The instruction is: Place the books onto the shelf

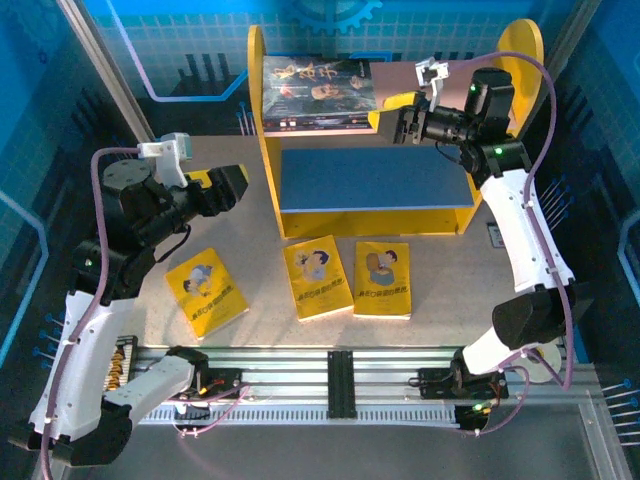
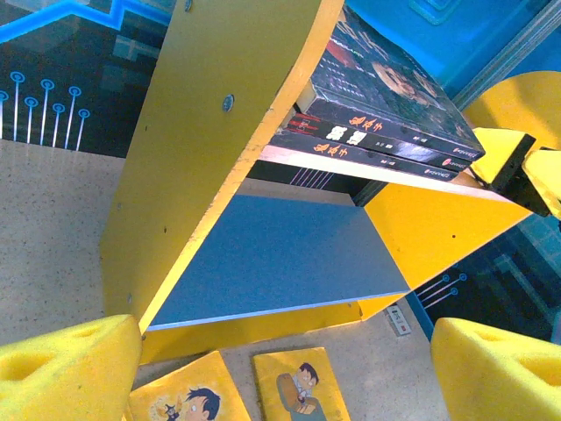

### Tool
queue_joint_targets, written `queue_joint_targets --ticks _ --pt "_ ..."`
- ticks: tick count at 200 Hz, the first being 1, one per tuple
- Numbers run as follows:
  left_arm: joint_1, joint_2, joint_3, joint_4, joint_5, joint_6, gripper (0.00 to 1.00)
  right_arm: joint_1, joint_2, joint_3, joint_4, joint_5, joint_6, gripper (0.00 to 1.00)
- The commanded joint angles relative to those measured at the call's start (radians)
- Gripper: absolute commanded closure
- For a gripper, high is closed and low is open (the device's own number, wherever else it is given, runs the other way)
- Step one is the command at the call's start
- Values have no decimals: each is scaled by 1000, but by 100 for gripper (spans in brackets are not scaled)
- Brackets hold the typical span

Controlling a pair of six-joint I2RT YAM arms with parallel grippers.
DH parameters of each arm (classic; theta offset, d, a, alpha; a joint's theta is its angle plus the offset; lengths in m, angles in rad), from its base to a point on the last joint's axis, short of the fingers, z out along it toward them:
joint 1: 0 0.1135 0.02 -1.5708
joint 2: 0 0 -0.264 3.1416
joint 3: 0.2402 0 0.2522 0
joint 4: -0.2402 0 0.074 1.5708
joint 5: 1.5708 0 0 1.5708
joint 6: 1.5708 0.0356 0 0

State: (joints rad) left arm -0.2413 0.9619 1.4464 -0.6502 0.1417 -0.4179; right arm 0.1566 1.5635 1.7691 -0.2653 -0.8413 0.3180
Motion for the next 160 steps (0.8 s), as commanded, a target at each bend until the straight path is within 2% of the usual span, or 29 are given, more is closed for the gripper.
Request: queue_joint_targets --ticks 1,103,160 --pt "0 -13 -6 4 -10 6 13 16 7 -45 -78 -45 33 18" --pt "0 -7 -4 8 -10 8 13 68 24 -15 -140 -65 -26 20" --pt "0 -9 -3 1 -16 14 13 49 16 -5 -171 -3 -31 18"
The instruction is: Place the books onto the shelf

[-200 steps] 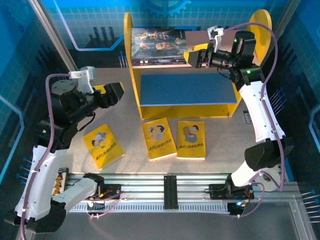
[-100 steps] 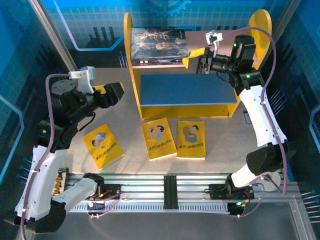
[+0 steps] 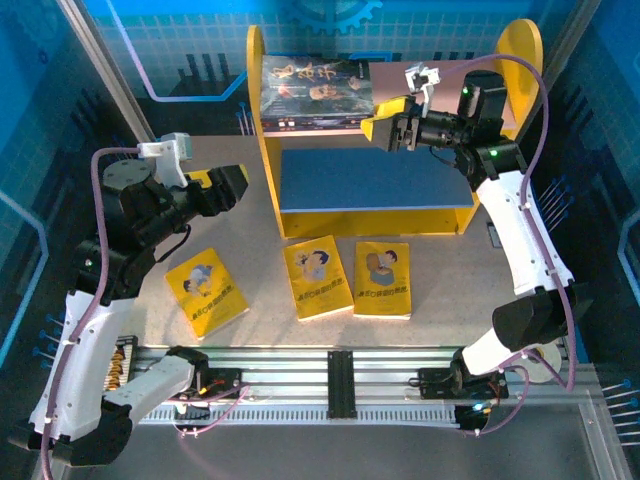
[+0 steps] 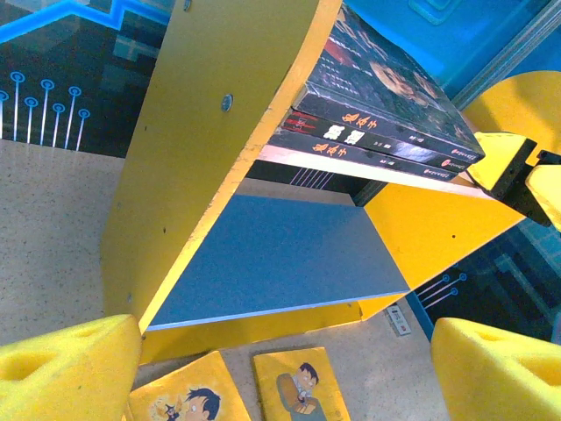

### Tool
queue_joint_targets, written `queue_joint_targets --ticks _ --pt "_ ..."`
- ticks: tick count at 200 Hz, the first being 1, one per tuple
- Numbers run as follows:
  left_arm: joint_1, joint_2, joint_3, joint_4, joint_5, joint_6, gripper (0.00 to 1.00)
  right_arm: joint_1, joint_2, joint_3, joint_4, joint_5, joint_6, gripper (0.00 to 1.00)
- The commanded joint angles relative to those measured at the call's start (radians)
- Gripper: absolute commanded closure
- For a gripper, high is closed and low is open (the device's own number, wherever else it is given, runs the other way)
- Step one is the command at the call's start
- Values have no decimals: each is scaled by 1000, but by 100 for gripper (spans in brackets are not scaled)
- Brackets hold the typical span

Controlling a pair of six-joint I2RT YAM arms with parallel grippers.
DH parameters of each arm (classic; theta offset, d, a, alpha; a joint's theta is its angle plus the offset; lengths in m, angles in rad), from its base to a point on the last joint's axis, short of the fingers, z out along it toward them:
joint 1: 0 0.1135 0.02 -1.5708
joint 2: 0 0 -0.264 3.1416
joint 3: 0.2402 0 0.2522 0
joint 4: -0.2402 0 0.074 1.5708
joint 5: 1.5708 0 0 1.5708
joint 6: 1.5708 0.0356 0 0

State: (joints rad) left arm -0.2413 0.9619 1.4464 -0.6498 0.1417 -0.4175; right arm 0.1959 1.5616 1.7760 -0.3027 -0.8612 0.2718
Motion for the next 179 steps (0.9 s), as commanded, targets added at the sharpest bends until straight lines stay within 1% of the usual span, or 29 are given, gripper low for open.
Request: queue_joint_targets --ticks 1,33,98,135,179 --pt "0 -9 -3 1 -16 14 13 9 17 -11 -135 18 15 18" --pt "0 -9 -7 4 -14 11 13 5 14 -5 -175 41 0 17" --pt "0 -11 -7 4 -12 11 13 5 -15 -43 -188 69 -9 17" --pt "0 -8 -14 11 -6 5 13 6 -31 -58 -196 68 -13 17" --pt "0 52 5 62 45 -21 13 12 -23 -50 -196 34 -13 17"
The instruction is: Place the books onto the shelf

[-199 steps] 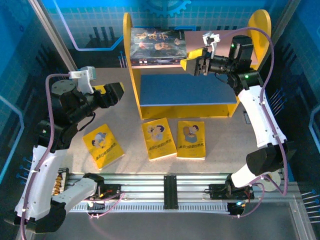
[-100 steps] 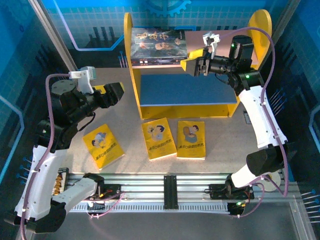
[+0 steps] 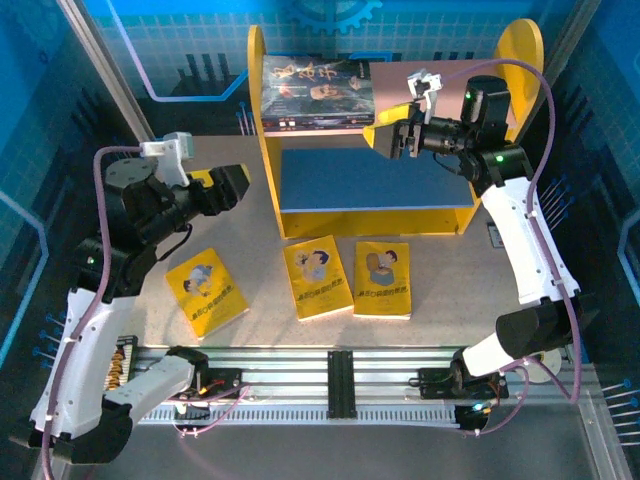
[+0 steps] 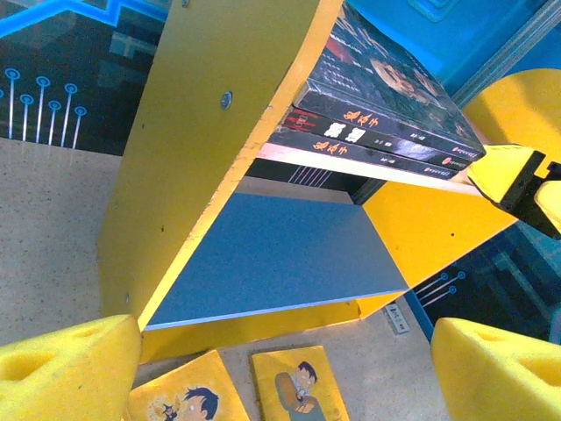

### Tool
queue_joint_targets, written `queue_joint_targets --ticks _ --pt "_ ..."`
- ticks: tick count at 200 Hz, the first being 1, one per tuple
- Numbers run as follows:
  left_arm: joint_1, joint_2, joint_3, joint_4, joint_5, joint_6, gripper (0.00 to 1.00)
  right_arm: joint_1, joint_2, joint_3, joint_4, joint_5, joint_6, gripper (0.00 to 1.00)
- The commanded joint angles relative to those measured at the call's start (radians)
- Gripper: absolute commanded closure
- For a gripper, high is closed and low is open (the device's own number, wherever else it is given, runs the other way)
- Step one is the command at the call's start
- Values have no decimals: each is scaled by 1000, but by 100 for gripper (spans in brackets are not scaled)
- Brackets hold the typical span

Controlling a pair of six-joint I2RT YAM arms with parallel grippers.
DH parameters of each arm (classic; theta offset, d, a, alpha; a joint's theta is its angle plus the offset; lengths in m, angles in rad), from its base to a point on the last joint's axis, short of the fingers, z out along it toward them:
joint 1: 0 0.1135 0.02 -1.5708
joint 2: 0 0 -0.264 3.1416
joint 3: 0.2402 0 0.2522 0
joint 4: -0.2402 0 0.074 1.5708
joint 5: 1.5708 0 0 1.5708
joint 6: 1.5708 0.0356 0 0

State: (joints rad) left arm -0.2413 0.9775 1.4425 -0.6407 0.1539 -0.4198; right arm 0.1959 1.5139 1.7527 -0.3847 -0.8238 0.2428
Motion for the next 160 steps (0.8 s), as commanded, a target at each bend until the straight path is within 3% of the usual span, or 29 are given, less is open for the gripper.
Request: queue_joint_targets --ticks 1,43,160 --pt "0 38 10 54 34 -19 13 12 24 -26 -113 -3 17 17" --pt "0 108 68 101 97 -30 14 8 26 -15 -101 15 31 19" --pt "0 268 218 226 265 -88 13 23 49 6 -75 259 7 25"
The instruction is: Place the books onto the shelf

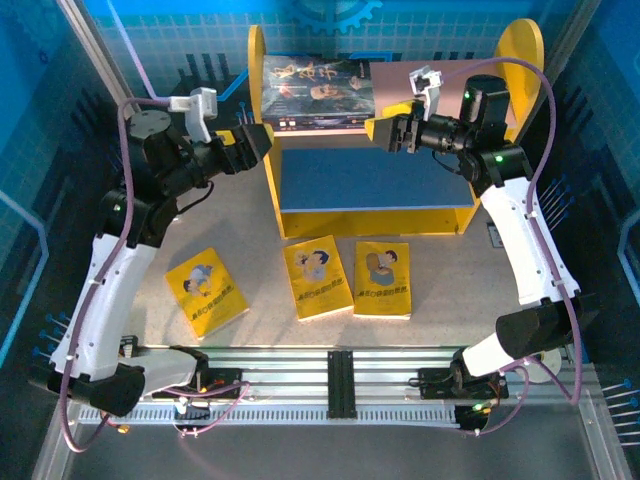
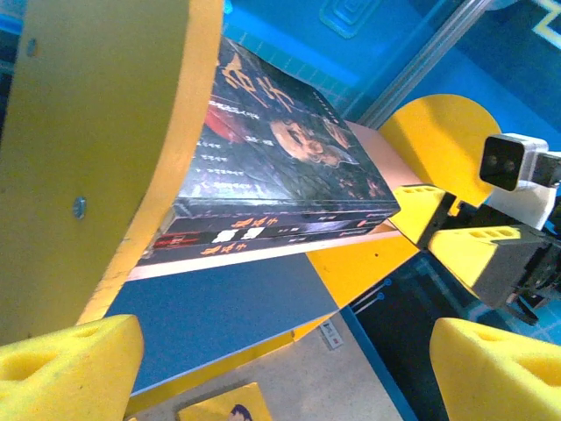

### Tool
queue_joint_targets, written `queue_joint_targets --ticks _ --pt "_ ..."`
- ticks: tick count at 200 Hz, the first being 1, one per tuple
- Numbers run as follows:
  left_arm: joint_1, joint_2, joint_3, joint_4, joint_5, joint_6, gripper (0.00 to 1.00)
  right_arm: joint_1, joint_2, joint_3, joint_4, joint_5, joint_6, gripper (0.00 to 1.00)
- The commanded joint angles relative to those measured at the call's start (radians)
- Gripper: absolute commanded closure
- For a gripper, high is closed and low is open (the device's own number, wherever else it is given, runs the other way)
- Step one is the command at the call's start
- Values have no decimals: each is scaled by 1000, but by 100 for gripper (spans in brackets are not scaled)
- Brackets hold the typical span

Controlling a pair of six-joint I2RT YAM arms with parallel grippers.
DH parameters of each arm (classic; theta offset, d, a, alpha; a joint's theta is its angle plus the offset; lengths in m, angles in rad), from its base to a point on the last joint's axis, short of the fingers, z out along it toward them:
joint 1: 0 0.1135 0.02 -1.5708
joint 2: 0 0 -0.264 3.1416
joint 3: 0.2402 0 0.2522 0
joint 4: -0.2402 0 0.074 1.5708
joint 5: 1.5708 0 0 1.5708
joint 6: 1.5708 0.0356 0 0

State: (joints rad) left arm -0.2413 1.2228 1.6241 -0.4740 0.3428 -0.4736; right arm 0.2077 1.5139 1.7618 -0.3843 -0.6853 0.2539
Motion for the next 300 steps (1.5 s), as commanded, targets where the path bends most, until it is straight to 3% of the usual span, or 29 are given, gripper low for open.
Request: queue_joint_targets --ticks 1,59,184,300 --pt "0 25 37 60 79 -34 13 11 50 -3 -76 121 -4 25" --pt "0 84 68 95 139 -54 14 26 87 30 -97 145 -22 26" --pt "0 139 111 101 145 -58 14 49 118 66 -126 194 -62 27" --pt "0 136 117 80 127 -37 14 7 98 12 -29 -2 10 22"
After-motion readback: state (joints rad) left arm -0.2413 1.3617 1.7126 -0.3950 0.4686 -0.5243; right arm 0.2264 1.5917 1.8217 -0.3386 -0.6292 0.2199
